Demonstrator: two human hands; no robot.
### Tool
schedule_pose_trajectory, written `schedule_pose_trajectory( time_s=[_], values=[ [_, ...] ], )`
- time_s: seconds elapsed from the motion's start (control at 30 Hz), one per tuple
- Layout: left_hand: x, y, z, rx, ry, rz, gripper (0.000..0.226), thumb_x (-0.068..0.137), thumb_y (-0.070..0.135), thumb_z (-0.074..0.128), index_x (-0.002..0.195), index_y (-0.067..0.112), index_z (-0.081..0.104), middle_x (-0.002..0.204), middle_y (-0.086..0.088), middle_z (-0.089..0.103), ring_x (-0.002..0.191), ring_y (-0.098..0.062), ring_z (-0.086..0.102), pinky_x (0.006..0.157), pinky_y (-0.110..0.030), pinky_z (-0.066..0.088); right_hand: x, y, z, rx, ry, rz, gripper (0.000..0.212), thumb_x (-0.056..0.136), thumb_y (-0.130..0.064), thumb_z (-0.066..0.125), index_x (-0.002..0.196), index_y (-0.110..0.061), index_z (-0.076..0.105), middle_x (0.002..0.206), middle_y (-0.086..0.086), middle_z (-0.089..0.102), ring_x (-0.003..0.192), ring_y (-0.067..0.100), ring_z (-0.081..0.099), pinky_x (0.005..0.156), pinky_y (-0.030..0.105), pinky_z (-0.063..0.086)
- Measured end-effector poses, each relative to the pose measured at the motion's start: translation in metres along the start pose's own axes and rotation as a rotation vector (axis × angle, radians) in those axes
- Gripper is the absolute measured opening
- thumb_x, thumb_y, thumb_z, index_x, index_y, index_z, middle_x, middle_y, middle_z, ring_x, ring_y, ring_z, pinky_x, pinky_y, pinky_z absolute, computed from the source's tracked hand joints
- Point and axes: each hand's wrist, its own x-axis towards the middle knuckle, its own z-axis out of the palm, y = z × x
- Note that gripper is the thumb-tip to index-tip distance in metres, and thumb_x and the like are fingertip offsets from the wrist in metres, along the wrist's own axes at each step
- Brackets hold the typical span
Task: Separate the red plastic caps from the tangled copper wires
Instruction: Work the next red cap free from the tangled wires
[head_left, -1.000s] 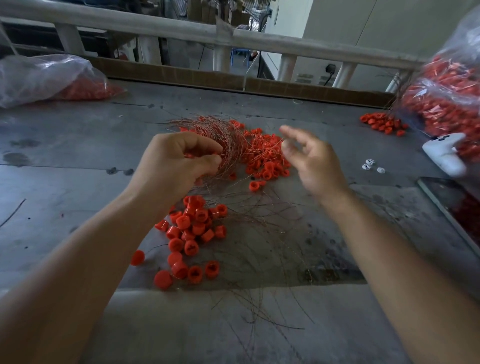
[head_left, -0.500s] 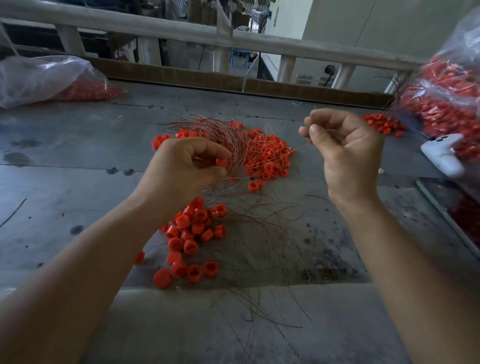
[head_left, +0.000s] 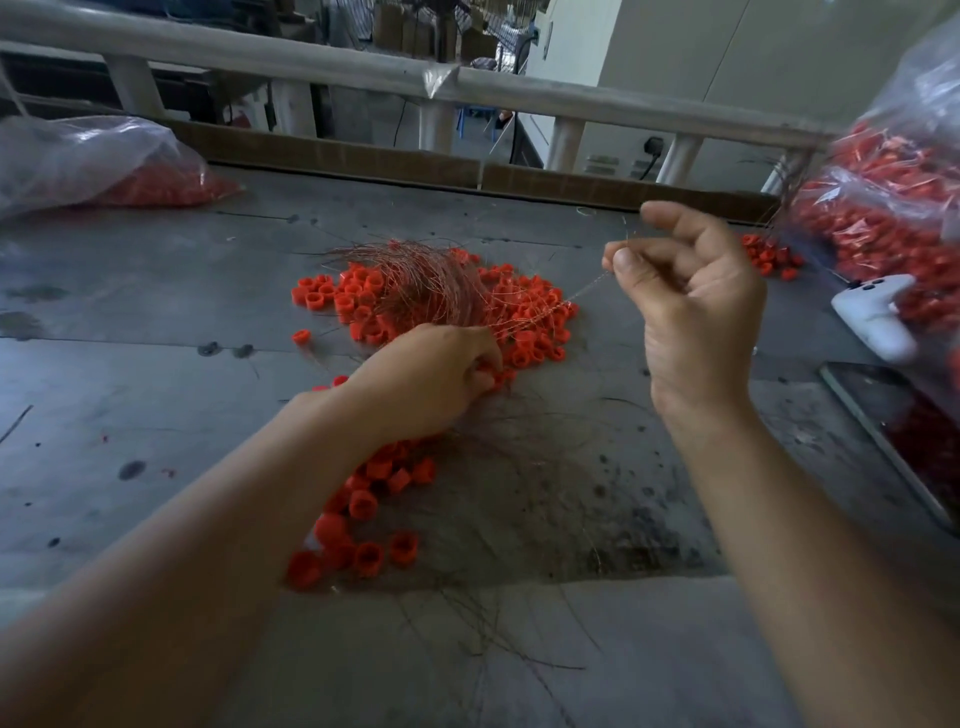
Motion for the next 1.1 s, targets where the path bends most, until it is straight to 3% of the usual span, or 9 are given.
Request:
schedule_pose_trajectory(
  time_s=[0.2, 0.43, 0.63, 0.73, 0.83, 0.9, 1.0, 1.1],
  values=[
    [-0.003, -0.003, 0.002, -0.033, 0.006, -0.075, 0.015, 0.092, 0.020, 0.050, 0.102, 0.019, 0.062, 0.097, 0.004, 0.062, 0.089, -0.014, 0.054, 0.075, -0.026, 0.041, 0.010, 0.008, -0.010, -0.051, 0.096, 0.096, 0.021, 0.084, 0.004, 0.059, 0.101, -0.008, 0.056, 0.061, -0.014, 0.067, 0.070, 0.001, 0.064, 0.080, 0.022, 0.052],
    [-0.004, 0.000, 0.001, -0.044, 0.000, -0.081, 0.017, 0.093, 0.020, 0.049, 0.103, 0.019, 0.062, 0.099, 0.003, 0.063, 0.088, -0.013, 0.056, 0.076, -0.028, 0.046, 0.017, 0.009, -0.020, -0.040, 0.198, 0.161, 0.018, 0.086, 0.006, 0.055, 0.101, -0.003, 0.056, 0.074, -0.003, 0.064, 0.062, -0.001, 0.062, 0.075, 0.017, 0.052],
    [-0.008, -0.002, -0.002, -0.076, 0.191, -0.035, 0.021, 0.089, 0.018, 0.056, 0.108, 0.018, 0.067, 0.102, 0.003, 0.067, 0.086, -0.007, 0.055, 0.071, -0.016, 0.036, 0.016, 0.005, -0.019, -0.013, 0.200, 0.126, 0.019, 0.084, 0.007, 0.057, 0.090, -0.011, 0.059, 0.067, -0.010, 0.066, 0.065, -0.001, 0.063, 0.072, 0.015, 0.051],
    [-0.012, 0.000, -0.008, -0.092, 0.376, 0.006, 0.022, 0.086, 0.013, 0.061, 0.107, 0.014, 0.069, 0.108, 0.002, 0.065, 0.091, -0.001, 0.047, 0.072, 0.002, 0.029, 0.009, 0.002, -0.012, -0.047, 0.118, 0.094, 0.025, 0.083, 0.005, 0.059, 0.085, -0.020, 0.058, 0.070, -0.011, 0.066, 0.072, 0.001, 0.064, 0.076, 0.018, 0.051],
    [-0.014, 0.005, -0.010, -0.125, 0.391, 0.026, 0.022, 0.084, 0.016, 0.064, 0.105, 0.017, 0.070, 0.118, 0.004, 0.060, 0.098, 0.004, 0.041, 0.077, 0.011, 0.021, 0.003, -0.003, -0.008, -0.042, 0.078, 0.053, 0.025, 0.083, 0.004, 0.061, 0.085, -0.021, 0.058, 0.071, -0.012, 0.067, 0.076, 0.003, 0.066, 0.079, 0.020, 0.052],
    [-0.013, 0.009, -0.008, -0.120, 0.335, 0.036, 0.022, 0.085, 0.021, 0.064, 0.106, 0.021, 0.069, 0.127, 0.004, 0.055, 0.104, 0.004, 0.040, 0.080, 0.006, 0.022, 0.001, -0.007, -0.007, -0.009, 0.083, 0.034, 0.025, 0.082, 0.004, 0.061, 0.084, -0.021, 0.059, 0.068, -0.013, 0.068, 0.075, 0.004, 0.066, 0.076, 0.019, 0.051],
    [-0.010, 0.015, -0.004, -0.093, 0.248, 0.023, 0.024, 0.085, 0.023, 0.063, 0.109, 0.022, 0.068, 0.138, 0.001, 0.048, 0.120, -0.009, 0.043, 0.097, -0.017, 0.024, 0.001, -0.013, -0.008, 0.070, 0.097, 0.028, 0.024, 0.081, 0.008, 0.060, 0.083, -0.017, 0.059, 0.065, -0.012, 0.069, 0.071, 0.003, 0.065, 0.072, 0.017, 0.049],
    [-0.006, 0.020, 0.001, -0.073, 0.213, 0.021, 0.023, 0.087, 0.020, 0.062, 0.109, 0.017, 0.068, 0.128, 0.001, 0.057, 0.113, -0.012, 0.053, 0.098, -0.022, 0.034, 0.003, -0.015, -0.009, 0.106, 0.101, 0.027, 0.024, 0.081, 0.009, 0.059, 0.084, -0.015, 0.059, 0.066, -0.009, 0.069, 0.069, 0.005, 0.064, 0.073, 0.020, 0.050]
  ],
)
